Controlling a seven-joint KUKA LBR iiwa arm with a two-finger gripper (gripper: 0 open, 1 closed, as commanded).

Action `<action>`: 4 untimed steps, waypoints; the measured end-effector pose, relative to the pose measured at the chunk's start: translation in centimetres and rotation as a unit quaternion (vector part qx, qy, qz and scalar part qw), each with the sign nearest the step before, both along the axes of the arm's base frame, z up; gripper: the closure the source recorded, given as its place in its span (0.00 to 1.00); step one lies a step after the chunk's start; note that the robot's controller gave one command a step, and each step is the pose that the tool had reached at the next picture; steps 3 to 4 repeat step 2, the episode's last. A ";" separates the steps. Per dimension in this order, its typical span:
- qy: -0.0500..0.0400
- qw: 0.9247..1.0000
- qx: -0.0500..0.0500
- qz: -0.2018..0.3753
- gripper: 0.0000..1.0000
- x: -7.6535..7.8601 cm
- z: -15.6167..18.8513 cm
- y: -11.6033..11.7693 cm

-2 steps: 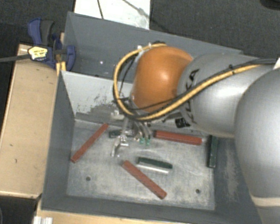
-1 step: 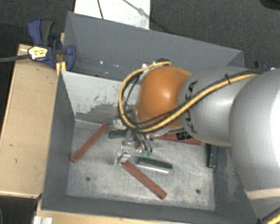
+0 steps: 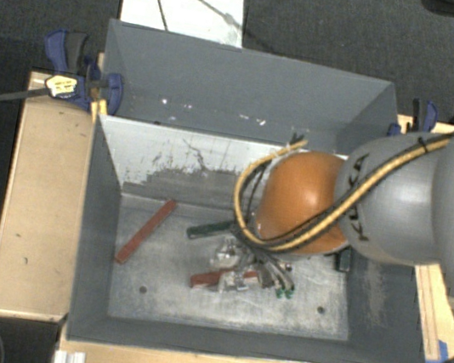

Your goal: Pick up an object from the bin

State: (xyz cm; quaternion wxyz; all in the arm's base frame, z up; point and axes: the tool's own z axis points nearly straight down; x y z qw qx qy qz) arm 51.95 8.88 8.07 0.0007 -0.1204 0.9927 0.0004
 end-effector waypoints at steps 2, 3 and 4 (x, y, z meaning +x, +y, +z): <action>0.000 1.000 0.000 0.003 1.00 -1.2 13.0 -2.9; 0.000 1.000 0.000 0.003 1.00 -1.2 13.0 -2.9; 0.000 1.000 0.000 0.003 1.00 -1.2 13.0 -2.9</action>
Offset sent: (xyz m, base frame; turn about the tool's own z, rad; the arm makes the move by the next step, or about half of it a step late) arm -0.0127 -0.0288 0.1300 -0.0101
